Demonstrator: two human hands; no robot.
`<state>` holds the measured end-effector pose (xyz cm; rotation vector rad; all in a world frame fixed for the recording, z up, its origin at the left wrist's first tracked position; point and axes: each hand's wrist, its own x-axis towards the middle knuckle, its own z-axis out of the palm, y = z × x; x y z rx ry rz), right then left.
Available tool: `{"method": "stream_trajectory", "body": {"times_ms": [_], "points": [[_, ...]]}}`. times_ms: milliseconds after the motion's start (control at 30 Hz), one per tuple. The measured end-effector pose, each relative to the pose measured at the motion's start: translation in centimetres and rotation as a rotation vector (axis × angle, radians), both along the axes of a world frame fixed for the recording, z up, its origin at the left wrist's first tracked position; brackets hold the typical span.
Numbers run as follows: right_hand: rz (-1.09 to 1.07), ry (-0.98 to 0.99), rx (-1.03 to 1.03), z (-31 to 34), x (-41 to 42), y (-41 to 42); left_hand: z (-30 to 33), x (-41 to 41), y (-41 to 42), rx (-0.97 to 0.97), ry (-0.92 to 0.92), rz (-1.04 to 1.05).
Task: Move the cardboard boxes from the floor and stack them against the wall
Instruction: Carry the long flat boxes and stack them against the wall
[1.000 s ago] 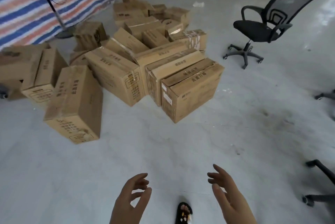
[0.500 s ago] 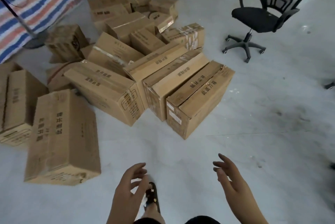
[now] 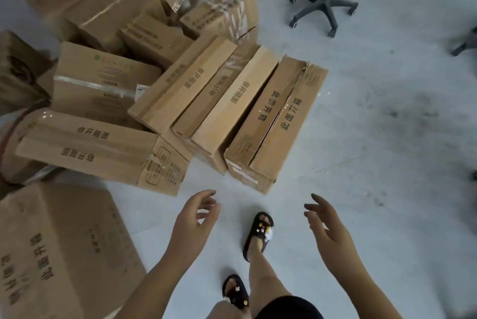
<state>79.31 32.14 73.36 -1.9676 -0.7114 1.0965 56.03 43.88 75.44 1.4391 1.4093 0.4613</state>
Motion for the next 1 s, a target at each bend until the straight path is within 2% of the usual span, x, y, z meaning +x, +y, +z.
{"method": "stream_trajectory", "body": {"times_ms": [167,300,433,567,700,800,900,1000], "points": [[-0.054,0.095,-0.135,-5.4,2.6,7.7,-5.8,4.3,8.7,-0.077,0.093,0.021],[-0.126,0.149,-0.256,-12.8,4.3,12.8,-14.3,6.7,14.2,-0.203,0.22,0.058],[-0.24,0.182,-0.328,-22.0,4.4,16.2,-25.4,8.6,18.5,-0.439,0.309,0.147],[-0.312,0.29,-0.349,-29.3,2.3,17.2,-32.3,9.3,19.7,-0.605,0.173,0.228],[-0.412,0.416,-0.264,-32.6,0.5,17.4,-34.4,8.3,20.5,-0.638,0.042,0.118],[-0.496,0.456,-0.194,-32.9,0.1,17.7,-34.6,8.1,21.4,-0.618,0.038,0.016],[-0.572,0.487,-0.162,-31.5,0.8,18.1,-33.5,9.6,21.8,-0.539,0.046,0.01],[-0.643,0.46,-0.119,-27.9,2.8,19.0,-30.2,12.6,21.7,-0.445,-0.033,0.058]]}}
